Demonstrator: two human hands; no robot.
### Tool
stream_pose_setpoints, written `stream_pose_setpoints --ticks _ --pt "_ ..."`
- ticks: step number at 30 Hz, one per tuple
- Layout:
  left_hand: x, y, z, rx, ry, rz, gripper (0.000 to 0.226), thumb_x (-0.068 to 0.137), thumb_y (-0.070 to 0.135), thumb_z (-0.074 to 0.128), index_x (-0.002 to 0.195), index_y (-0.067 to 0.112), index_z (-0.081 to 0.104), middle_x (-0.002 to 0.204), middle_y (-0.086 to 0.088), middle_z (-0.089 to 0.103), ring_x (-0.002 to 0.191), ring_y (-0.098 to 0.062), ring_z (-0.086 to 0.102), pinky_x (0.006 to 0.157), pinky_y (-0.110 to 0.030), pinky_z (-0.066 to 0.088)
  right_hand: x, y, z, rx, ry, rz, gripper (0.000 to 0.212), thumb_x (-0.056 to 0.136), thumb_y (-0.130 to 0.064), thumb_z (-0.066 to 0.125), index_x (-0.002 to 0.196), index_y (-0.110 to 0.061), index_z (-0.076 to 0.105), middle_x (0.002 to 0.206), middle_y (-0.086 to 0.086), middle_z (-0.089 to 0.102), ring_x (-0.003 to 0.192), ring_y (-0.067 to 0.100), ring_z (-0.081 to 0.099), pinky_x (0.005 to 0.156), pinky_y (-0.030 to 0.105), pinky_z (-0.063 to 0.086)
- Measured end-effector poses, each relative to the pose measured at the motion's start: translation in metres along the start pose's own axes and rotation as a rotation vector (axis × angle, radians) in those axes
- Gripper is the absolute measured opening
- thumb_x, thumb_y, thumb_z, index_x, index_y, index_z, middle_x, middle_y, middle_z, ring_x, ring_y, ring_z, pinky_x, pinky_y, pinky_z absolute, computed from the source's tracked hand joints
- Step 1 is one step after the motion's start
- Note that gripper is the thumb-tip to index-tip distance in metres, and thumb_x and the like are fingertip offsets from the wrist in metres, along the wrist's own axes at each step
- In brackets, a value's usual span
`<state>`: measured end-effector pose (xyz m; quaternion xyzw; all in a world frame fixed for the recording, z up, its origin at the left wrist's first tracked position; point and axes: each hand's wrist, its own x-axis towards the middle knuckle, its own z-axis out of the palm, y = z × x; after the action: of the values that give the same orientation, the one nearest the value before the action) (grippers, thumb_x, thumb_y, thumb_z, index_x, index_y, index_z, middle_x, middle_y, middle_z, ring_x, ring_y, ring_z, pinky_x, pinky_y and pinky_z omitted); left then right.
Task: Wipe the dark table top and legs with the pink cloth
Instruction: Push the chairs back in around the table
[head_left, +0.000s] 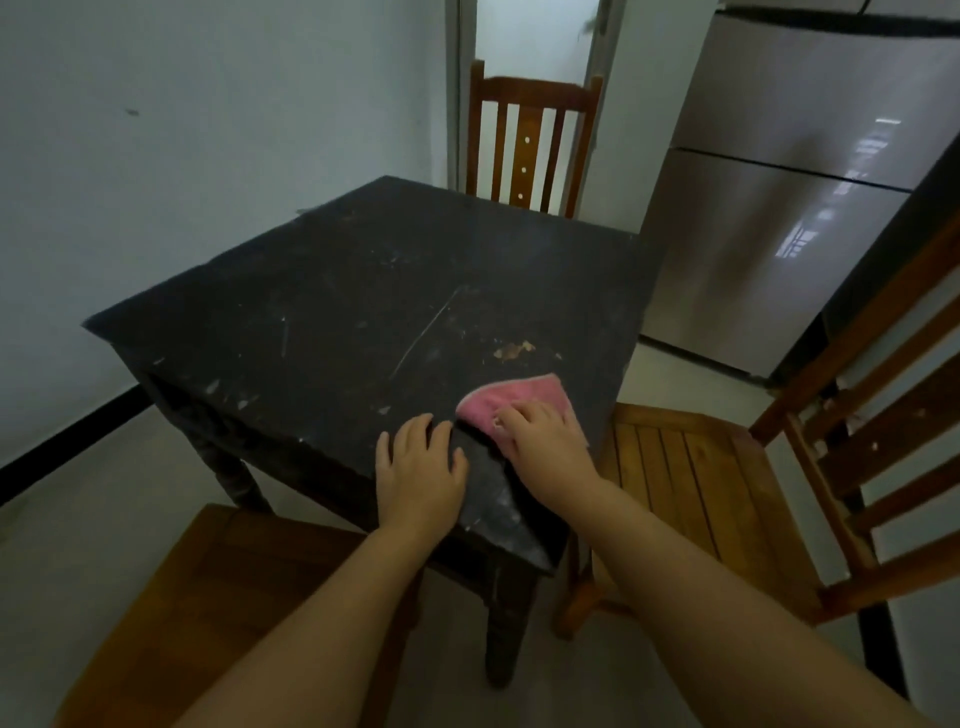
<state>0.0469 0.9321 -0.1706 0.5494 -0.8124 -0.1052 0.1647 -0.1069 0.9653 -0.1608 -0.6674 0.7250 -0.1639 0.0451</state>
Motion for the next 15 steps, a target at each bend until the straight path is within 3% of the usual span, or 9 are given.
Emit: stream_pose_setpoints --ticks 5,9,11,15 --pt "0.000 -0.002 0.006 0.091 0.009 0.018 0.044 0.095 0.038 0.035 0.137 0.023 0.036 0.145 -0.002 0.032 0.135 -0.017 0.025 0.114 -0.042 0.012 -0.007 0.000 0.007 -0.029 0.024 0.019 0.027 0.095 -0.030 0.043 0.117 -0.019 0.055 0.125 0.001 0.054 0.121 0.022 0.045 0.107 0.047 0.031" --pt "0.006 -0.005 -0.017 0.144 -0.248 0.109 0.047 0.096 0.040 0.033 0.139 0.021 0.029 0.148 -0.006 0.026 0.137 -0.022 0.020 0.113 -0.045 0.016 0.000 -0.010 -0.022 -0.076 -0.209 0.069 0.050 0.093 -0.050 0.042 0.138 -0.030 0.036 0.145 -0.003 0.038 0.137 0.022 0.030 0.115 0.057 0.009" --pt "0.011 -0.007 -0.046 0.193 -0.372 0.198 0.050 0.096 0.041 0.032 0.141 0.020 0.025 0.148 -0.008 0.025 0.137 -0.024 0.020 0.112 -0.046 0.018 -0.003 -0.018 -0.049 -0.093 -0.166 0.073 0.061 0.092 -0.056 0.040 0.145 -0.032 0.024 0.152 -0.005 0.029 0.143 0.019 0.020 0.116 0.055 -0.001" --pt "0.008 -0.015 -0.149 0.379 -0.326 0.419 0.054 0.097 0.043 0.031 0.145 0.022 0.018 0.149 -0.006 0.026 0.137 -0.022 0.022 0.113 -0.044 0.017 -0.022 -0.065 -0.113 -0.163 -0.036 0.029 0.061 0.094 -0.053 0.037 0.148 -0.032 0.019 0.155 -0.006 0.025 0.145 0.015 0.016 0.116 0.048 -0.005"
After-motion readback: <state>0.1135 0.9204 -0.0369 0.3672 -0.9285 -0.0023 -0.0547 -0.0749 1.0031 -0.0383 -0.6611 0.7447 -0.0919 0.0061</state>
